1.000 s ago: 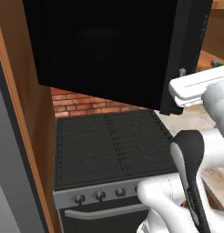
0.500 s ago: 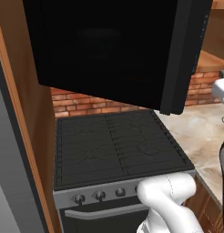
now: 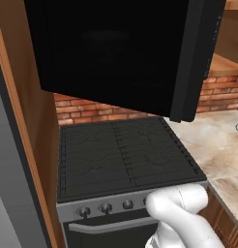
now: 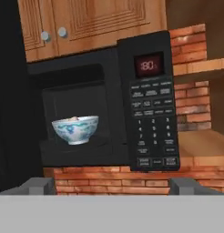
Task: The microwave is finished heating the steak and mushroom. Take the bowl containing the food and place it on the dining counter.
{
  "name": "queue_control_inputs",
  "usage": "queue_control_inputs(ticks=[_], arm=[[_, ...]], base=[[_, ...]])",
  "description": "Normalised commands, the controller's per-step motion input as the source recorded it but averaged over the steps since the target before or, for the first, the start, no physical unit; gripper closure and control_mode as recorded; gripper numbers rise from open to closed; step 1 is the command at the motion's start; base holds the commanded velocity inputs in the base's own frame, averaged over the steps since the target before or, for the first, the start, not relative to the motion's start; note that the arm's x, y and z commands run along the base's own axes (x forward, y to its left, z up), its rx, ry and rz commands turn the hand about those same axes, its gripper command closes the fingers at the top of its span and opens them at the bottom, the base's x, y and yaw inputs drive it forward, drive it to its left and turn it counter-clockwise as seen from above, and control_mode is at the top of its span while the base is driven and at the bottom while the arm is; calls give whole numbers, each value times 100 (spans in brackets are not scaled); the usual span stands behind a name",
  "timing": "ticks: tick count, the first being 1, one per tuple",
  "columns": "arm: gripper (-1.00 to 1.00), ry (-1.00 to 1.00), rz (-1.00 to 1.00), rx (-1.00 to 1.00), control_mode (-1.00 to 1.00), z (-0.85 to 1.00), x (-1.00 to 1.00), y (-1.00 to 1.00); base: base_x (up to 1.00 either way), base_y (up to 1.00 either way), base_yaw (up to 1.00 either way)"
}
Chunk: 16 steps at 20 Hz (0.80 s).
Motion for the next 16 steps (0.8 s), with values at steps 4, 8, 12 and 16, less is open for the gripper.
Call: queue_control_inputs(ticks=[4,8,12,16], arm=[[-100,52,12,36,-100,-28,40,-7],[-100,33,1,29,-100,-38,41,17],[-100,29,0,26,-100,-56,69,26],[-100,22,0,36,-100,-45,70,29]], base=[[0,0,0],[0,0,0],[0,0,0],[0,0,0]])
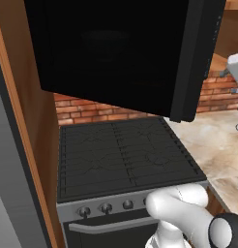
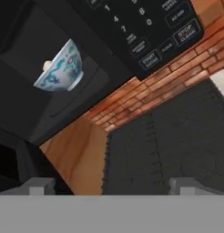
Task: The microwave is finished heating the steak and mushroom. Take the bowl containing the food and place it on the dining counter.
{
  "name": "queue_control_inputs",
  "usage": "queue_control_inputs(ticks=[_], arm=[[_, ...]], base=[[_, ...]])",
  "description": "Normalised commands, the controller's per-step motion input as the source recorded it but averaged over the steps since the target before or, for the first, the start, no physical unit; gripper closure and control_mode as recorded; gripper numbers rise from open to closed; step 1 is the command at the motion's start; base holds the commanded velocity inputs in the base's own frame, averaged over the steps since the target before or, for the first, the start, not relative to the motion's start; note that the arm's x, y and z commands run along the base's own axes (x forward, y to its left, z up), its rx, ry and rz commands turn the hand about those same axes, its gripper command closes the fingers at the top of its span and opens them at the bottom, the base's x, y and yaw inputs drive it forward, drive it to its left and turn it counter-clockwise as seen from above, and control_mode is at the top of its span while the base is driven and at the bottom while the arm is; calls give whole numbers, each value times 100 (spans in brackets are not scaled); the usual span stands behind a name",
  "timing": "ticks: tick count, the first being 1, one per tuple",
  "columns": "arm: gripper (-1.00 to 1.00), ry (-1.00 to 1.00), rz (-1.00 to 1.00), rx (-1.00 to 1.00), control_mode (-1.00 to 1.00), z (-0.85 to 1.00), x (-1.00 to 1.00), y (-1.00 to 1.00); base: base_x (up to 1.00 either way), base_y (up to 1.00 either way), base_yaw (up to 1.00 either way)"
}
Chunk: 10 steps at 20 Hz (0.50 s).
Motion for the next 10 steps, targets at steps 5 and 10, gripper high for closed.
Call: queue_control_inputs(ticks=[5,10], arm=[[-100,13,0,35,-100,-20,89,28],[-100,12,0,35,-100,0,69,41]], base=[[0,0,0],[0,0,0]])
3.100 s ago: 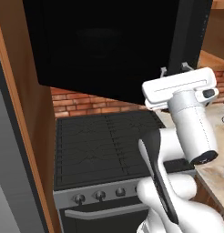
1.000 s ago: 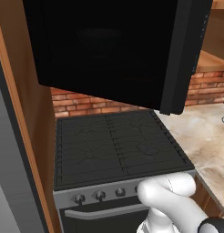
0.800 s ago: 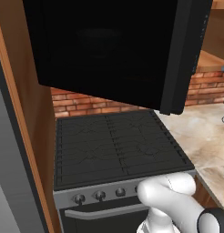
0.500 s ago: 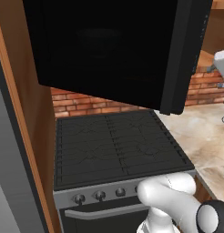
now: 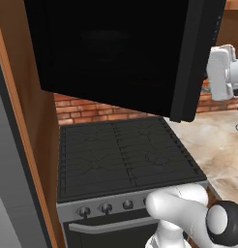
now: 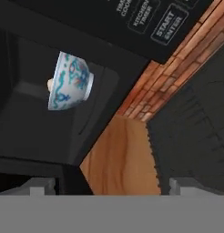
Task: The microwave is finished heating the steak and mushroom. Take the bowl containing the food and place it on the dining counter.
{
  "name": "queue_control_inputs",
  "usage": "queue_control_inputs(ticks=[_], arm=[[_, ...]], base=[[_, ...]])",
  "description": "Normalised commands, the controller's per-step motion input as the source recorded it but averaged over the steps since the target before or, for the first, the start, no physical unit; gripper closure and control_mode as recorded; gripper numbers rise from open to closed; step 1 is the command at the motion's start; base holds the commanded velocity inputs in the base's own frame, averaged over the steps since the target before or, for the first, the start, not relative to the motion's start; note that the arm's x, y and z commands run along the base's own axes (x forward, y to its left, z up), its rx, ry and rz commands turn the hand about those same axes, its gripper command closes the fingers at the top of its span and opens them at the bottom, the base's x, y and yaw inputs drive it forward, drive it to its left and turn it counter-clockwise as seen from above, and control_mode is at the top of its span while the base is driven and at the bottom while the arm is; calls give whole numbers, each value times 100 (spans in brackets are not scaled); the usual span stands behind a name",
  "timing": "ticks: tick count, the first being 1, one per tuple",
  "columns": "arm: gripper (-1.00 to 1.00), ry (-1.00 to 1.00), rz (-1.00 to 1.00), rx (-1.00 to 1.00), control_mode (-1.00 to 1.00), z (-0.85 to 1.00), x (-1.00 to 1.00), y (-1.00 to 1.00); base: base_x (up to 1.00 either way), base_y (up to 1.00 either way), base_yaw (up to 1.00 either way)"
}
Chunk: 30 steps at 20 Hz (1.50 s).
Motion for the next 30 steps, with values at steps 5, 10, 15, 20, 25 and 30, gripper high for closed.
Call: queue_control_inputs(ticks=[5,10,15,20,25,30], arm=[[-100,12,0,30,-100,0,41,77],[-100,8,4,20,-100,8,2,79],[-100,2,20,7,-100,27,-46,73],[-100,0,26,1,-100,31,-73,90],[-100,0,22,0,-100,15,-73,100],[-100,0,8,-1,-100,-2,-33,100]], base=[[0,0,0],[0,0,0],[0,0,0],[0,0,0],[0,0,0],[0,0,0]])
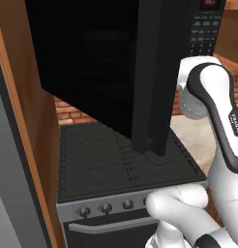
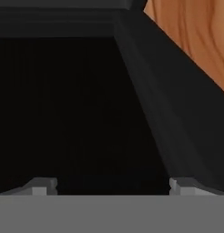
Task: The microwave is finished heating the steak and mushroom. Take the bowl containing the food and place it on the dining counter.
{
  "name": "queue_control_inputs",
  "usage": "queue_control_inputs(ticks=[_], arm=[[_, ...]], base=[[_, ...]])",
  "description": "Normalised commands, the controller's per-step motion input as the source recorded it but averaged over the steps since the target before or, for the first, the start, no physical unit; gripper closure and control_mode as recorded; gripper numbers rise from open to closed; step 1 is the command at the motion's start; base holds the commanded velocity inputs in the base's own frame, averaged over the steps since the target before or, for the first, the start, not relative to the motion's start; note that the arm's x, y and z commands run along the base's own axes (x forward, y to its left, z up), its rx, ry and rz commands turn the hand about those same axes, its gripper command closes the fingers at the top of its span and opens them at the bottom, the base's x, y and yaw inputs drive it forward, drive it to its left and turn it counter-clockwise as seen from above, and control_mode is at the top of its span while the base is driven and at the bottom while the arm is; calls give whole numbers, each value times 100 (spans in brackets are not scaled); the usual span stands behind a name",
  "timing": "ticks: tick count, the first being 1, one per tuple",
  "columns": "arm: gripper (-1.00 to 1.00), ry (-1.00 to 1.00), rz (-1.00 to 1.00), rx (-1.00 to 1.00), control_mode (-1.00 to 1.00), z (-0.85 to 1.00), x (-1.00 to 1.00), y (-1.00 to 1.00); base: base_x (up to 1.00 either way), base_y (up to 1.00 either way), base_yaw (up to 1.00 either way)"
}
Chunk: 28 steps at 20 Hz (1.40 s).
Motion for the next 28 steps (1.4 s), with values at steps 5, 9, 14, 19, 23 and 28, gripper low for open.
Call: queue_control_inputs(ticks=[5,9,14,19,23,28], arm=[[-100,0,0,-5,-100,-13,1,100],[-100,2,0,-10,-100,-3,2,38],[-100,-4,-4,-1,-100,13,2,-37],[-100,-15,-20,0,-100,51,25,-100],[-100,-5,-29,-2,-100,38,61,-100],[-100,0,-34,-4,-100,22,76,-100]], base=[[0,0,0],[0,0,0],[0,0,0],[0,0,0],[0,0,0],[0,0,0]])
